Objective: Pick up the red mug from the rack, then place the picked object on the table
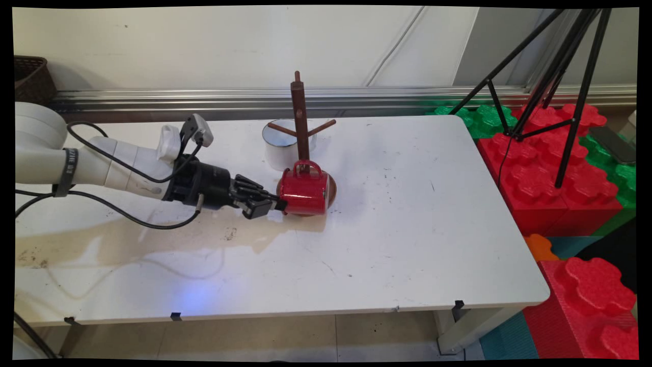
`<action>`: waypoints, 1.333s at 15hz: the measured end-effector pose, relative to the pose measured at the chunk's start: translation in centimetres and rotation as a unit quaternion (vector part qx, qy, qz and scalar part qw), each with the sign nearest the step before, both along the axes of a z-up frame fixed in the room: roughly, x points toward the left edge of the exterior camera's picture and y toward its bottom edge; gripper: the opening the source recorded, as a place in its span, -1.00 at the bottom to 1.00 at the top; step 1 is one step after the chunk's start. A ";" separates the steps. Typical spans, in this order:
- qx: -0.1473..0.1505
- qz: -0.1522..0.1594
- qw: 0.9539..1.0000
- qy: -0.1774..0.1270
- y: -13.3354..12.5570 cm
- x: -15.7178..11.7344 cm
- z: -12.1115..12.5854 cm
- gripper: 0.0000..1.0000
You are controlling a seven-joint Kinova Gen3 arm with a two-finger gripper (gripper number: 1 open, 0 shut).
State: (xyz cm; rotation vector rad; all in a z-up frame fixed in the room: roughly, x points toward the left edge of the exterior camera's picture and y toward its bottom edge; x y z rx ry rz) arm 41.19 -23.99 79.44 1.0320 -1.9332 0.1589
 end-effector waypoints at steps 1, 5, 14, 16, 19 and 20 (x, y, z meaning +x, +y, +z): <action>0.001 -0.003 1.000 0.001 0.1 0.0 0.2 -1.00; 0.004 -0.017 1.000 0.001 0.9 0.2 0.9 -1.00; 0.012 -0.050 0.998 -0.023 2.8 0.9 2.4 -1.00; 0.011 -0.055 0.998 -0.038 3.1 1.3 2.8 -1.00; 0.010 -0.062 0.996 -0.060 3.5 1.7 3.2 -1.00; 0.009 -0.064 0.995 -0.070 3.6 1.8 3.3 -1.00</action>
